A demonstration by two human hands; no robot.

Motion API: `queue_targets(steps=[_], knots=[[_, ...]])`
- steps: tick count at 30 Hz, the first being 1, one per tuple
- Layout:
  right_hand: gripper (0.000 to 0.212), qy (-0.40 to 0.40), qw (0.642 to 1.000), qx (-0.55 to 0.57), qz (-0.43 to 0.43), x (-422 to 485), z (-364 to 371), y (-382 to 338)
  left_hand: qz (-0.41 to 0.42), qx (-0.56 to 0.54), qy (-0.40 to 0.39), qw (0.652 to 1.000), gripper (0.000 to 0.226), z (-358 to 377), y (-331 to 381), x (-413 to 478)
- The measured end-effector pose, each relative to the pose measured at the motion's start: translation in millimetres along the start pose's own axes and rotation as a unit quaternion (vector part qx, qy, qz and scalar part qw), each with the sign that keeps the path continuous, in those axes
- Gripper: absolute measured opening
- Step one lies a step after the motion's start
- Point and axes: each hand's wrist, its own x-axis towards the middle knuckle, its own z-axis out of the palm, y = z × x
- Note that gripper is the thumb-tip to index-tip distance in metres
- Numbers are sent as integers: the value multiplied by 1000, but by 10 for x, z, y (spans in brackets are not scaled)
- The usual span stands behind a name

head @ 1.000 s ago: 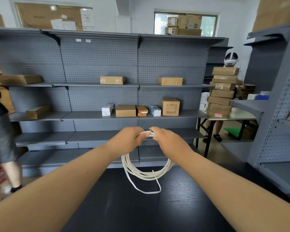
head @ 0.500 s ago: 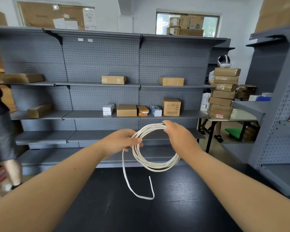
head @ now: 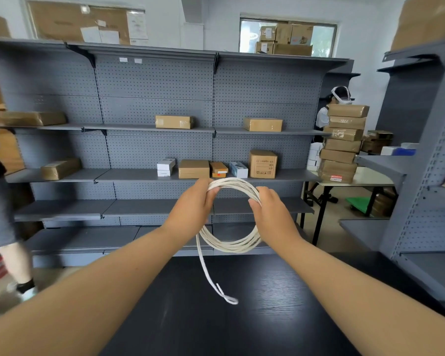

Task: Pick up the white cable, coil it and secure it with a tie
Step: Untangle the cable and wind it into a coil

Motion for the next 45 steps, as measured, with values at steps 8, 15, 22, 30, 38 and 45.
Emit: queue_targets(steps=[8, 15, 22, 30, 38, 45], knots=[[52, -65, 996, 44, -32, 55, 48, -123, 77, 131, -110, 982, 26, -124, 110, 71], [19, -106, 993, 31, -42, -14, 109, -212, 100, 148, -135, 975, 29, -111, 57, 11], [11, -31, 997, 55, -48, 29, 9, -149, -33, -72, -152, 985, 16, -73, -109, -103], [10, 15, 983, 171, 64, 40, 1, -47, -62, -96, -71, 991, 18, 69, -74, -140], [31, -16, 993, 119, 15, 32, -8, -77, 63, 112, -96, 987, 17, -53, 18, 6], [18, -103, 994, 5, -44, 29, 41, -227, 80, 202, -197, 956, 18, -162, 72, 110]])
